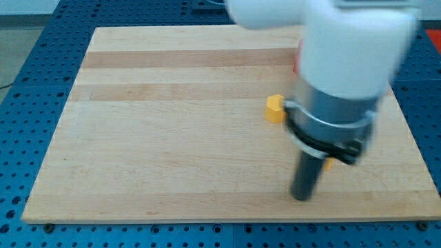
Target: Move the yellow heart vertically to the yellow hexagon
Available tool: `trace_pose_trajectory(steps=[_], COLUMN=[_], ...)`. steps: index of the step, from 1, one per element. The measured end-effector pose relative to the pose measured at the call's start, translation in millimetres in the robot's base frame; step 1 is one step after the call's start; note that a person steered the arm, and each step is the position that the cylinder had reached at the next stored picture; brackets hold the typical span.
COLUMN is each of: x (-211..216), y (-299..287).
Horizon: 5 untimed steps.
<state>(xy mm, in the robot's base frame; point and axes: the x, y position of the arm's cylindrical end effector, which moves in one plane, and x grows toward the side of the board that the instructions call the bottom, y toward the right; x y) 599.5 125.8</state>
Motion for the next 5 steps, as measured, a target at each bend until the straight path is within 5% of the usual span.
trace_pose_trajectory(steps=[1,5], x=[-15.6,-62.4], y=[98.4,31.1])
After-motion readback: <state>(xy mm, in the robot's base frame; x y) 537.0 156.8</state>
